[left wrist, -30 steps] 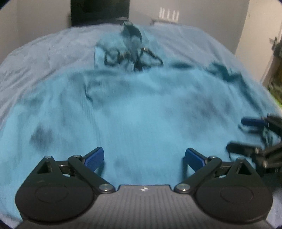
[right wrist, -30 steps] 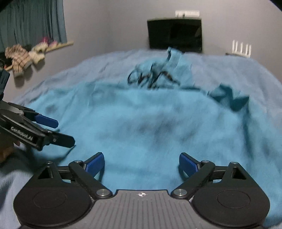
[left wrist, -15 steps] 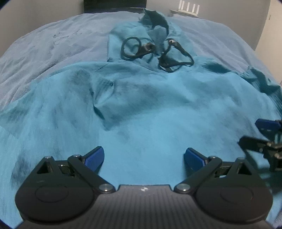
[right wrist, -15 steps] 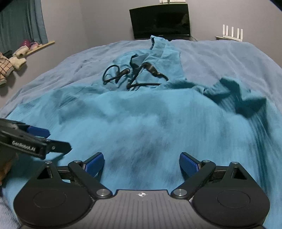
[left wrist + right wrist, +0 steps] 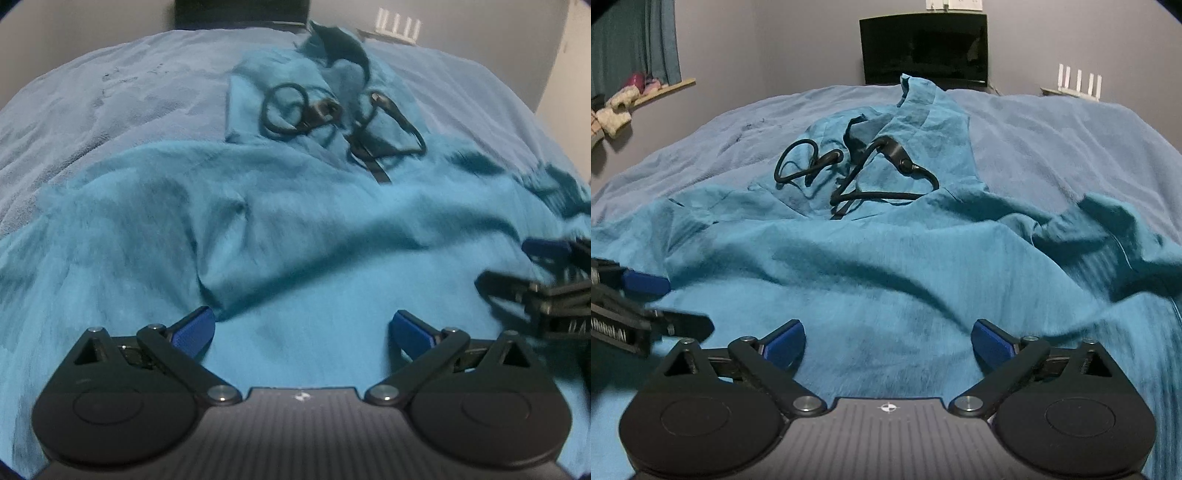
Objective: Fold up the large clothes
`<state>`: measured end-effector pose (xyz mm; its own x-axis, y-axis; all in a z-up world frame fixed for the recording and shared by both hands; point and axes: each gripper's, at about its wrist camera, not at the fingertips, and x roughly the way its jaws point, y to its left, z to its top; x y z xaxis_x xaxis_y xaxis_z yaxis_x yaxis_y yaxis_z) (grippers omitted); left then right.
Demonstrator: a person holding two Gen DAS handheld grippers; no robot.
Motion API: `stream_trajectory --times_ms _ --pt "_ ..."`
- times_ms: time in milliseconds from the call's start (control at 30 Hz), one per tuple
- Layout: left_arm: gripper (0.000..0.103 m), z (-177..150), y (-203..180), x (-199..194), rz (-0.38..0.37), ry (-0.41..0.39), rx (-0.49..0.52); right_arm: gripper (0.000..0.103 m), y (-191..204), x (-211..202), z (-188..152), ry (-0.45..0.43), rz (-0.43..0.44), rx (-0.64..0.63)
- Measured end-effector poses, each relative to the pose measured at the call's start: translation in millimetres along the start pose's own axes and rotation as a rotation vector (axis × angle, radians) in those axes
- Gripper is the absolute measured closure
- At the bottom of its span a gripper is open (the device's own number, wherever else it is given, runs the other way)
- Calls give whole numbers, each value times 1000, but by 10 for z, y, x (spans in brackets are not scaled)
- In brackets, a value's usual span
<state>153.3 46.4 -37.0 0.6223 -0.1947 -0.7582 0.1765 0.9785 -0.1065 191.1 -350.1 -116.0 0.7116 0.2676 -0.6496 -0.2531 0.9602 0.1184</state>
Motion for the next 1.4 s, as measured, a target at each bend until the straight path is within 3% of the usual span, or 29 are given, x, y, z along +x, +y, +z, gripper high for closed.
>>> stream_trajectory --times_ms 133,300,467,600,800,1067,1200,1267,1300,1367,1400 --pt "0 61 71 41 39 -78 -39 6 -39 -22 21 -95 0 39" --pt "0 -20 -17 133 104 -123 26 8 -279 -180 152 -234 23 178" --pt "0 -51 -5 128 102 -135 18 19 -407 -5 658 -212 31 164" --pt "0 -90 -15 145 108 -145 23 20 -511 355 1156 -228 -1 153" --pt "0 -142 -31 172 117 -167 17 21 -694 1118 1687 -183 -65 204" --pt "0 -161 -11 231 109 -175 3 14 -971 1926 2026 -198 23 388" --pt "0 -168 -15 256 111 -177 5 15 -1101 2123 2120 -196 74 466" --pt "0 -166 -19 276 112 -176 7 46 -1136 2168 2137 -215 151 499" --pt "0 -164 -16 284 111 -176 6 53 -1123 2177 2143 -219 175 507" --pt "0 -155 -20 294 108 -177 4 90 -1083 2136 2127 -231 194 502" --pt "0 -155 -19 293 107 -178 4 94 -1061 2095 2121 -238 216 500"
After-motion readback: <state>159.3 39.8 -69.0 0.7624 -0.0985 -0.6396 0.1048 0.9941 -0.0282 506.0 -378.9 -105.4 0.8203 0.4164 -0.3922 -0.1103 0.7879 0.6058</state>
